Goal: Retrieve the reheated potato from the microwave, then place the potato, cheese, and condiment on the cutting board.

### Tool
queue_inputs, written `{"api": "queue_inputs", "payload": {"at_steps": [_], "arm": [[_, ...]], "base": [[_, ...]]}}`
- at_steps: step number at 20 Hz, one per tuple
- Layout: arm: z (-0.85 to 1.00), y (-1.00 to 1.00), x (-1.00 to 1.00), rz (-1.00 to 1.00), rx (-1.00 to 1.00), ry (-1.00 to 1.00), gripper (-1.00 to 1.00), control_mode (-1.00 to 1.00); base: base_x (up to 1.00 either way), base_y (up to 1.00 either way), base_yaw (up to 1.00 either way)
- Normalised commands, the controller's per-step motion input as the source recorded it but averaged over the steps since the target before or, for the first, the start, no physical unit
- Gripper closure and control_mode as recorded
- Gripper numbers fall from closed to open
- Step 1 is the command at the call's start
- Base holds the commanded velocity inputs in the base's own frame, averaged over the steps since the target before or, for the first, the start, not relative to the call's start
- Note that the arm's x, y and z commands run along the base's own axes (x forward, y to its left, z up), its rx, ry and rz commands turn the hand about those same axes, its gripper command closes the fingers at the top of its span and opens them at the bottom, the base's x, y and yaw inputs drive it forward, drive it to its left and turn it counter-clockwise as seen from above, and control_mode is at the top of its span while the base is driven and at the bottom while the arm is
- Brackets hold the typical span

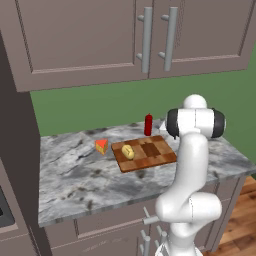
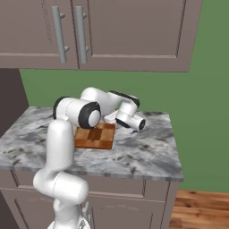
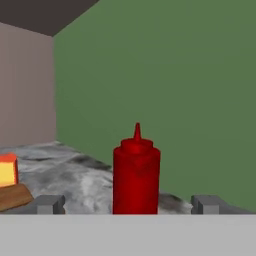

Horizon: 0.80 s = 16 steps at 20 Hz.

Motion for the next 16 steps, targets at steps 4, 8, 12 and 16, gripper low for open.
{"api": "queue_inputs", "payload": {"at_steps": [4,8,12,16], "arm": [[0.00,0.14,0.05,0.05,0.00,-0.04,-1.00,-1.00],[0.00,0.14,0.23,0.04,0.00,0.00,-1.00,-1.00],[-0.02,0.10,0.32,0.02,0.00,0.00,-1.00,-1.00],[-0.07,0.16,0.16,0.01,0.00,0.00,-1.00,-1.00]], "base": [[0.00,0.00,0.00],[0.00,0.00,0.00],[0.00,0.00,0.00],[0.00,0.00,0.00]]}}
